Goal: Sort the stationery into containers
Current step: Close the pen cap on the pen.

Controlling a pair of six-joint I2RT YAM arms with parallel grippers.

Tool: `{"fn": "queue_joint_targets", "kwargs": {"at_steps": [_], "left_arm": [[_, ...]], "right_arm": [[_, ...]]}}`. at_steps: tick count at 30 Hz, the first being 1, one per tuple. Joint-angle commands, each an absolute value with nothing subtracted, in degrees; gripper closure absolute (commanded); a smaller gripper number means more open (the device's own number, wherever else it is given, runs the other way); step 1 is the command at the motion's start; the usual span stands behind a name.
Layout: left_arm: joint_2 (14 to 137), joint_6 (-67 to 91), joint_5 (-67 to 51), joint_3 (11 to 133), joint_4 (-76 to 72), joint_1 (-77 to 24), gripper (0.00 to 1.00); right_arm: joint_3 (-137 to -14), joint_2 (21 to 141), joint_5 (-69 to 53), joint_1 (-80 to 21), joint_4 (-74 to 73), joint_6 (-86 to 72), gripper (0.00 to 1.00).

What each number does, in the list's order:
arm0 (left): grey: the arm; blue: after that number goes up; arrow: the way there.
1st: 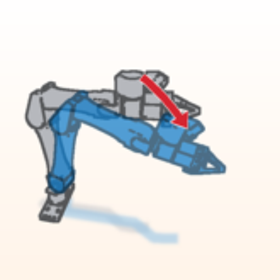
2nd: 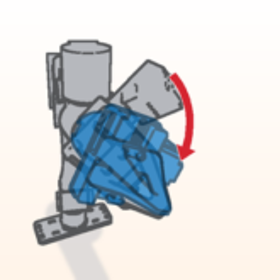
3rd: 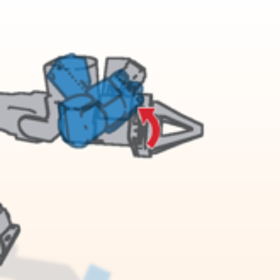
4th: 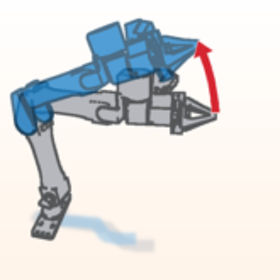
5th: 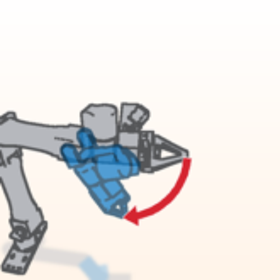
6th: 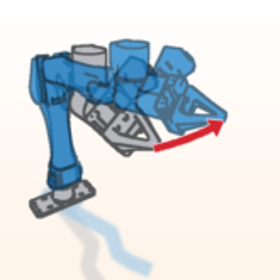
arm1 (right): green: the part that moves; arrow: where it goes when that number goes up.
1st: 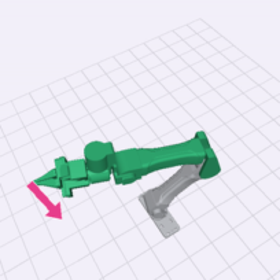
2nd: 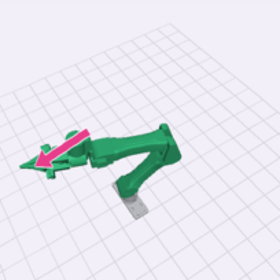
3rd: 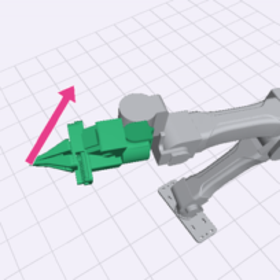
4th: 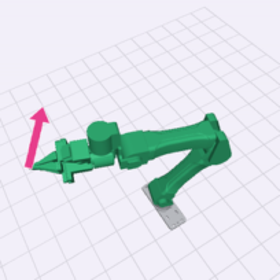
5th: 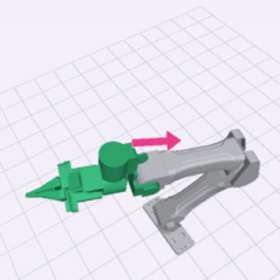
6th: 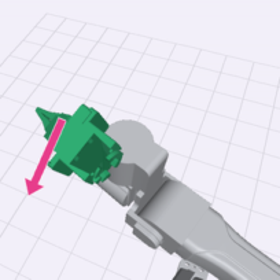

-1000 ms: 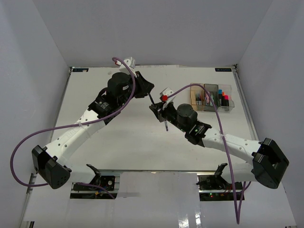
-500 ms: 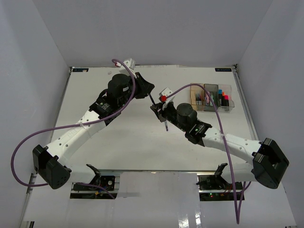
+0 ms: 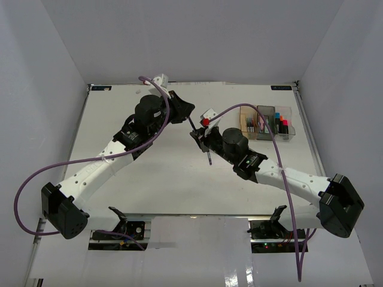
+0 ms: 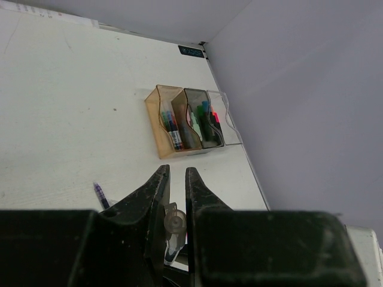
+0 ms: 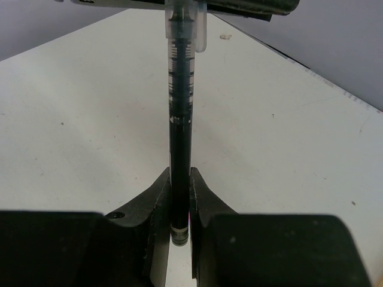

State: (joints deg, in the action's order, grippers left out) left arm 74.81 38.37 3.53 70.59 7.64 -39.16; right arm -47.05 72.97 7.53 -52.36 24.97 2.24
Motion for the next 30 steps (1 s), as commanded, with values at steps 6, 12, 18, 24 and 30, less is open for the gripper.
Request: {"fn": "queue_joint_targets", "kwargs": {"at_steps": [6,12,18,24,30], "left_arm": [[76.2,41.04,-3.87,66.27,14.68,-41.92,1.0],[76.2,41.13,-4.13,64.95,14.59,-41.92,1.0],[76.64,41.22,-5.1,63.99,14.5,-41.92,1.0],[77.6,41.66,-5.98,63.81,14.94,-42.01,1.0],[78.49,41.4,-6.68,63.98,14.94,-42.1,1.0]], "right_arm": [[-56.6,69.52,5.36,-52.65,43.77,3.78,0.92],[-57.48,68.91,4.31,-52.56,44.65,3.95,0.92],[-58.53,68.73,3.08,-52.47,45.53,4.83,0.92],[-59.76,68.82,2.2,-52.56,45.7,5.45,0.92],[-59.94,69.17,1.58,-52.47,45.79,5.36,0.92]]}}
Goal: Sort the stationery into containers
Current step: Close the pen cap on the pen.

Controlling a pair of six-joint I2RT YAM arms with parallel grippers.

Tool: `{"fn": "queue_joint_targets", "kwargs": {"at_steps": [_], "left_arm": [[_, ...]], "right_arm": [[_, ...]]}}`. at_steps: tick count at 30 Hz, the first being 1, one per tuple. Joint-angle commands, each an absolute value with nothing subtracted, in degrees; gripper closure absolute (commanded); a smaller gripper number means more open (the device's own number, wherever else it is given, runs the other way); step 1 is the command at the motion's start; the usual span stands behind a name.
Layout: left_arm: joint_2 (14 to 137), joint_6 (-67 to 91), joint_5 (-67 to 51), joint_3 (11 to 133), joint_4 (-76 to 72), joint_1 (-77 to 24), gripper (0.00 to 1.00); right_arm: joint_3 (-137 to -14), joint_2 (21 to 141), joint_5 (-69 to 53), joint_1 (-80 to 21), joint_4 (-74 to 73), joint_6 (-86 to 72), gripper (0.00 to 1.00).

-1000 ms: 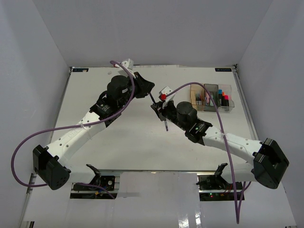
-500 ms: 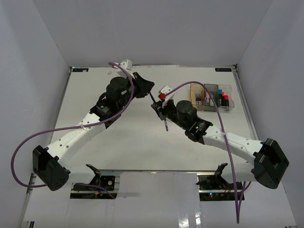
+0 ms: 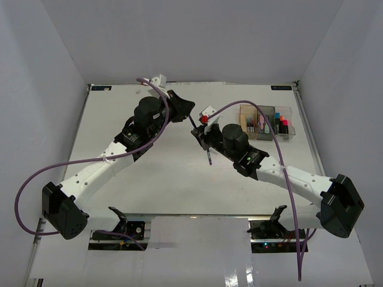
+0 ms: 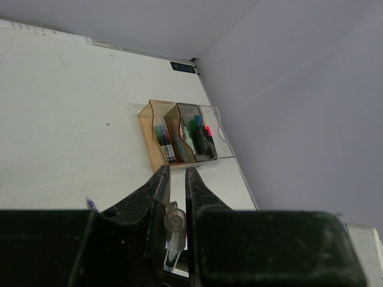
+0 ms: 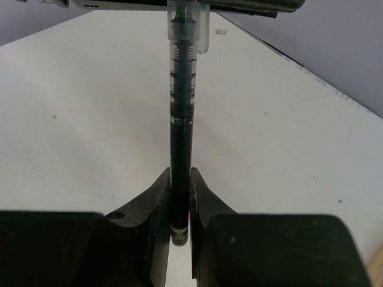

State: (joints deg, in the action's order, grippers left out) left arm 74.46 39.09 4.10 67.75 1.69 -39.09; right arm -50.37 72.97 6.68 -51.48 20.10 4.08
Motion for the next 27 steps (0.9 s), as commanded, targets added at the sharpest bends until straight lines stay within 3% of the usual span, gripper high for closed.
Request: {"fn": "queue_joint_targets", "kwargs": {"at_steps": [1,20,27], "left_arm": [[78.66,41.22,-6.68,63.98,14.94,-42.19,1.0],[81.12,39.29,-4.66,63.19,16.79,-43.15,1.0],[78.49,39.46,-2.02,65.21,16.43,-43.15,1.0]], "right_arm": [[-59.94,69.17,1.5,-52.47,45.79,5.45,0.92],[-63.63,69.87,0.62,-52.56,44.21,7.21,0.92],[-58.55,70.66,1.32,-52.47,43.95,5.36,0.92]]}}
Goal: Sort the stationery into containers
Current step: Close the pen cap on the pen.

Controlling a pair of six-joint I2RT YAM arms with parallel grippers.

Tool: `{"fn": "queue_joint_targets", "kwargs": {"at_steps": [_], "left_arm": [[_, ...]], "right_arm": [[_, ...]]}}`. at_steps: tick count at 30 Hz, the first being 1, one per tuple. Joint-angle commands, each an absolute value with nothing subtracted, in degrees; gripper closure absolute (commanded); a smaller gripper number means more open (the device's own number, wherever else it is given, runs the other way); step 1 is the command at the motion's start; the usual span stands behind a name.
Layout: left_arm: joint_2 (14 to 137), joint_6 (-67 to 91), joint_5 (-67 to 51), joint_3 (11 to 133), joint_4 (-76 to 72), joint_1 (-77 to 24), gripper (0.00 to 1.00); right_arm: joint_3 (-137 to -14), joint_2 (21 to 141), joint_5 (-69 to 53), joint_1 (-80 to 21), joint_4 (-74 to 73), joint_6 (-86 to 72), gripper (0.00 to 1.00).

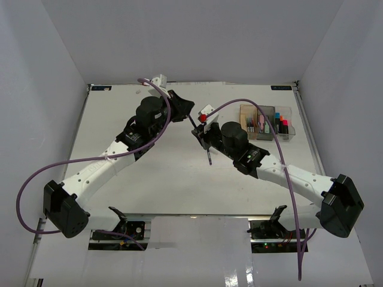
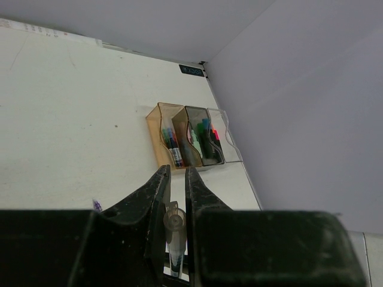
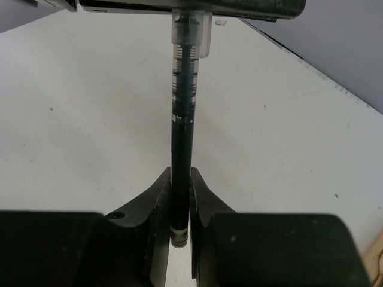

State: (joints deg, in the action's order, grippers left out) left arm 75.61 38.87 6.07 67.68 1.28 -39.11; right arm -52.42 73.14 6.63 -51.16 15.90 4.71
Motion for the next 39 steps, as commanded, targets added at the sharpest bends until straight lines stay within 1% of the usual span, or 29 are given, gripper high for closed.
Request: {"fn": "queue_joint_targets", "kwargs": {"at_steps": [1,6,10,11,14,16,18,20,21,23,24,29,30,32,33,36,39], "left_arm": [[78.31,39.46,-1.67,65.65,16.35,-43.15,1.0],[77.78,39.29,-1.76,67.32,16.26,-43.16,1.0],[76.99,39.46,-1.23,67.06,16.26,-43.15,0.87],[76.73,39.46,-0.88,67.15,16.35,-43.24,0.81],[75.76,39.46,-0.88,67.5,16.35,-43.24,0.75],[75.32,39.38,1.04,67.94,16.26,-43.15,0.76],[75.32,39.29,1.41,68.2,16.26,-43.15,0.89],[75.41,38.94,1.49,68.64,16.35,-43.24,0.98],[75.41,38.94,1.58,68.64,16.35,-43.16,0.99],[75.06,38.85,1.76,68.82,16.26,-43.24,1.0],[74.97,38.67,2.11,68.82,16.17,-43.16,1.0],[74.27,37.44,4.3,68.82,15.74,-43.24,1.0],[74.09,37.09,4.83,68.73,15.38,-43.16,1.0],[73.74,36.65,5.62,68.47,14.51,-43.15,1.0],[73.65,36.13,5.89,68.38,14.15,-43.24,1.0],[73.65,35.07,6.24,67.94,12.48,-43.15,1.0],[73.48,33.84,5.8,66.45,10.38,-43.15,1.0]], "right_arm": [[-58.01,70.84,1.41,-52.47,43.77,5.1,0.92],[-55.11,71.54,0.62,-52.47,43.07,3.34,0.92],[-54.05,71.1,-1.32,-52.47,42.63,2.64,0.92],[-53.88,71.02,-1.41,-52.56,42.1,2.55,0.92],[-53.0,71.1,-1.76,-52.56,41.4,2.11,0.92],[-52.12,71.45,-2.37,-52.56,41.22,1.67,0.92],[-51.59,71.63,-2.99,-52.47,40.87,0.97,0.91],[-51.07,71.89,-3.78,-52.56,40.52,0.62,0.82],[-50.98,71.89,-4.04,-52.56,40.08,0.44,0.78],[-50.63,71.89,-4.3,-52.56,39.47,0.44,0.74],[-50.54,71.89,-4.57,-52.65,38.85,0.44,0.69],[-49.4,71.37,-5.36,-52.65,37.18,0.44,0.55],[-49.22,71.19,-5.45,-52.56,36.83,0.44,0.51],[-48.69,71.1,-5.45,-52.65,35.16,0.44,0.46],[-48.52,70.93,-5.54,-52.56,34.55,0.44,0.41],[-46.76,70.23,-5.19,-52.65,33.49,-1.4,0.36],[-45.44,69.35,-4.66,-52.56,32.26,-2.28,0.36]]}}
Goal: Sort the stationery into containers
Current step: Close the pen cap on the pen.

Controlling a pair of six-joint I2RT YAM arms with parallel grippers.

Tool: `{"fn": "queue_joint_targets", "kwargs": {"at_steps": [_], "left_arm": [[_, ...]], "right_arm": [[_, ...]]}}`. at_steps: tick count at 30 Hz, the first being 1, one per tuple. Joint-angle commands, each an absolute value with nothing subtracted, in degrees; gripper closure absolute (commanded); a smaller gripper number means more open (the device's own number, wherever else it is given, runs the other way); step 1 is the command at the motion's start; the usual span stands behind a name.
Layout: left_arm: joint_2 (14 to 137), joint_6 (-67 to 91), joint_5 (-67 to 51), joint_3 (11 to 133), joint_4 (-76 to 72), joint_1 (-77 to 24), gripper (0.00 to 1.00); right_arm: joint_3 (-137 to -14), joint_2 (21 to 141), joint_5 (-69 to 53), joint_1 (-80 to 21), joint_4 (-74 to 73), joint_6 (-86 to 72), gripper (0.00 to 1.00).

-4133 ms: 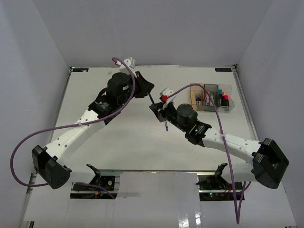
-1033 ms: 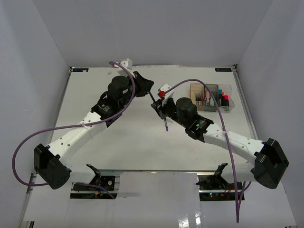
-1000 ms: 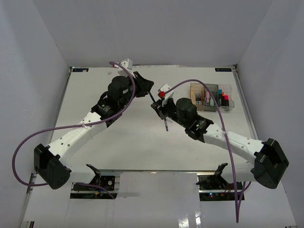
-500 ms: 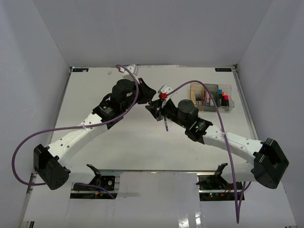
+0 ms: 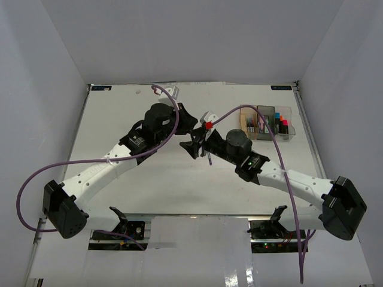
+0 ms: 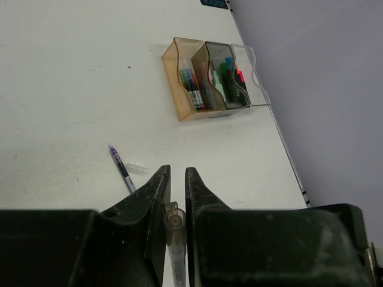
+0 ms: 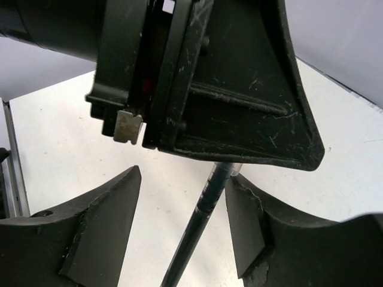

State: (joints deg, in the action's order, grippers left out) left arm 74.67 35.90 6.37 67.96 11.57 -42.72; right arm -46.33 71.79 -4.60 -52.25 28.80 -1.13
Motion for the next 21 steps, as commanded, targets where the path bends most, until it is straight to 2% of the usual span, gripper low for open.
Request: {"fn": "queue_joint_targets", "kwargs": {"at_steps": [1,6,14,19,21], "left_arm": [[73.3,33.49,5.54,66.01,9.15,-43.15,1.0],[71.81,31.29,4.22,63.2,5.89,-43.15,1.0],[68.73,31.46,0.97,59.86,1.32,-43.16,1.0],[67.5,31.82,0.79,59.24,0.53,-43.24,1.0],[67.41,31.82,0.36,59.5,0.44,-43.15,1.0]], "right_arm": [[-45.18,69.08,-4.48,-52.56,31.82,-2.37,0.36],[-42.81,66.89,-1.41,-52.56,30.06,-3.08,0.38],[-42.8,67.15,-0.62,-52.56,28.39,-3.43,0.53],[-42.8,67.32,-1.05,-52.56,27.77,-3.78,0.55],[-42.63,67.15,-0.97,-52.56,27.95,-3.95,0.6]]}}
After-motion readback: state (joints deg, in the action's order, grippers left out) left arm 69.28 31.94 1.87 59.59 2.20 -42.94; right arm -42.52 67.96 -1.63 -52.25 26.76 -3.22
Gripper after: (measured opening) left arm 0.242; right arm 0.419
